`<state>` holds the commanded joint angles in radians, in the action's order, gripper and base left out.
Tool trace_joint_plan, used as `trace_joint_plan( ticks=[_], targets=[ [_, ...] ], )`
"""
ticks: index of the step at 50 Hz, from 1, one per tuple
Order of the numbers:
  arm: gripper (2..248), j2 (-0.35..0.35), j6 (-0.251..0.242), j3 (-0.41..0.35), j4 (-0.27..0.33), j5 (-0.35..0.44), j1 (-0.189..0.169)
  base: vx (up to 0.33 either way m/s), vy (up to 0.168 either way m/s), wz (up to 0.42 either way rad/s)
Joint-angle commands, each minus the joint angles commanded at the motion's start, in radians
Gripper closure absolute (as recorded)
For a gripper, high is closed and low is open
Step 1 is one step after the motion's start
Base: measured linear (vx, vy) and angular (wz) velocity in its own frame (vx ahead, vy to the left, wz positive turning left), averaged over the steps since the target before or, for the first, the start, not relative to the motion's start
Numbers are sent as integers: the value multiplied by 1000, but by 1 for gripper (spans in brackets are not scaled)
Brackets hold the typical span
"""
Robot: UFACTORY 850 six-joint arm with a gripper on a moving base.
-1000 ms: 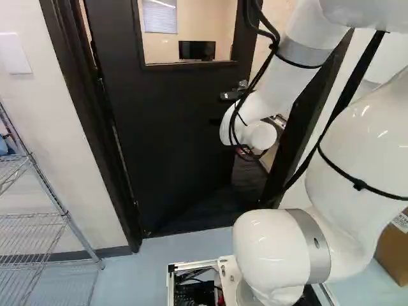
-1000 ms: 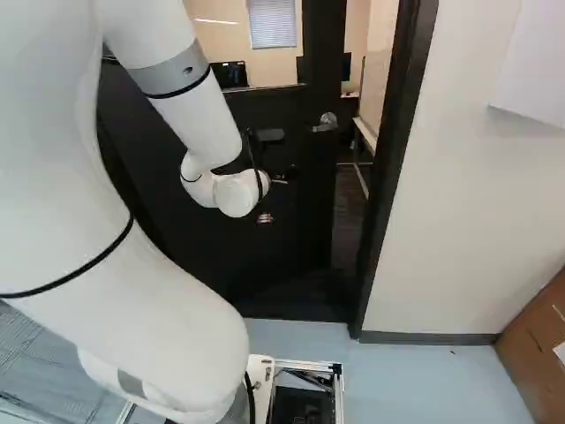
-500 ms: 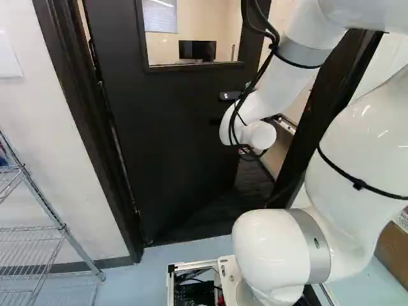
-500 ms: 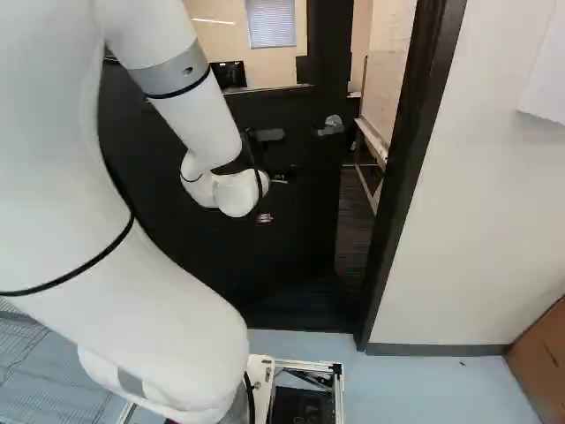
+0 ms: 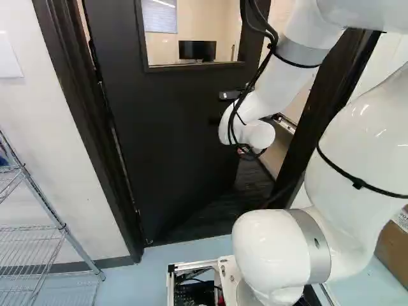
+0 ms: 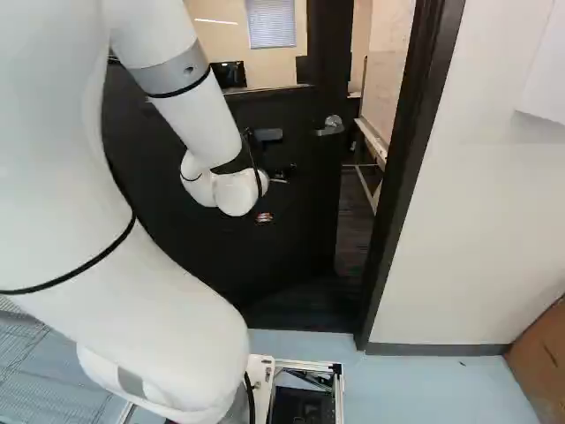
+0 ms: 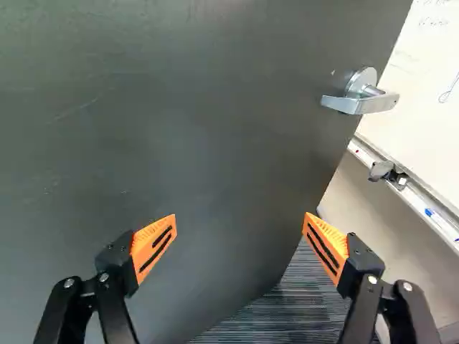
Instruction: Open the door and move inside
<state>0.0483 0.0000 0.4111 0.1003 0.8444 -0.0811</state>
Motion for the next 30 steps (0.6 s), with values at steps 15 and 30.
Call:
trace_joint_plan(
  ticks=[15,30],
  targets=[
    [3,-15,0,15,-97,0,36,0,0,0],
    [3,-32,0,31,-207,0,79,0,0,0]
  ],
)
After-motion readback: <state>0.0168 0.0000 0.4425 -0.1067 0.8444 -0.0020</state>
